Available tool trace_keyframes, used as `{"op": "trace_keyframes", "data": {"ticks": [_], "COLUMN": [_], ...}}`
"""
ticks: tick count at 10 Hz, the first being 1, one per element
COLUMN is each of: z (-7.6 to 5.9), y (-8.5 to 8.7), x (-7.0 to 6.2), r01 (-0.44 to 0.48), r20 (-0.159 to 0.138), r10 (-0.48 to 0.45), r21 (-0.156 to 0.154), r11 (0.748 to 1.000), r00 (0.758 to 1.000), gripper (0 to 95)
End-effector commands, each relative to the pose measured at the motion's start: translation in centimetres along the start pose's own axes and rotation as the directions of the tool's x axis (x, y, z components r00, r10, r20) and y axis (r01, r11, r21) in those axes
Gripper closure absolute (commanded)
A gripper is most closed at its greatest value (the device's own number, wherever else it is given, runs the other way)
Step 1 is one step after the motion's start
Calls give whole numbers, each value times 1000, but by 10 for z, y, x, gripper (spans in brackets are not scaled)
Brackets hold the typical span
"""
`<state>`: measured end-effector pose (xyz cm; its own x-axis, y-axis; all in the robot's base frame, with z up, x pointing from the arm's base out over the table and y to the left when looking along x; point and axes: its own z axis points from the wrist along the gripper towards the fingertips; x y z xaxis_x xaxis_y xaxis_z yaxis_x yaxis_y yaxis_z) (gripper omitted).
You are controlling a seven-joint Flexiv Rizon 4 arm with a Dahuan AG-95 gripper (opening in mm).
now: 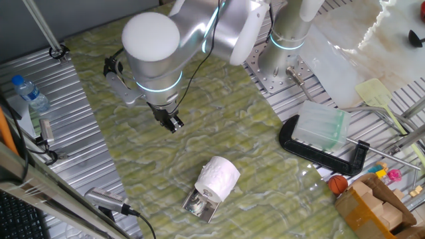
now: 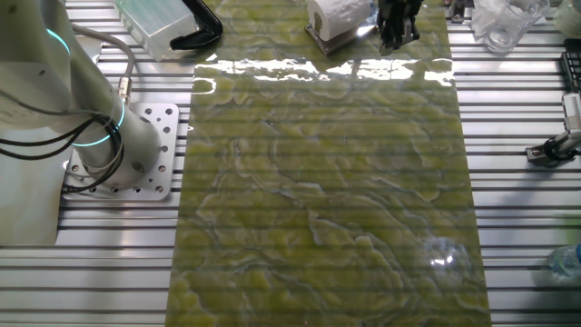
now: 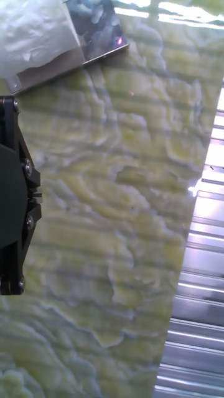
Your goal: Take the roll of paper down from the shelf
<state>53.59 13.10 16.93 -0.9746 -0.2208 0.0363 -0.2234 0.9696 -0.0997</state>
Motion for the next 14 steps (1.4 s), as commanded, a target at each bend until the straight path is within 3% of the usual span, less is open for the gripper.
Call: {"op": "trace_keyframes", "data": {"ticks": [1,7,9,10,11,12,14], "z": [0,2,2,2,2,2,2], "y": [0,0,0,0,0,0,0], "x": [-1,-1,-1,-1,-1,-1,-1], "r01": [21,2,36,48,51,89,119], "r20": [12,4,47,85,94,82,93], "r10": [-21,-2,-35,-39,-39,-80,-109], "r21": [-9,-18,-9,-111,-136,-113,-111], "r11": [1000,1000,999,993,989,990,987], "r00": [1000,1000,998,996,995,993,990], "gripper": [950,950,950,950,950,950,950]}}
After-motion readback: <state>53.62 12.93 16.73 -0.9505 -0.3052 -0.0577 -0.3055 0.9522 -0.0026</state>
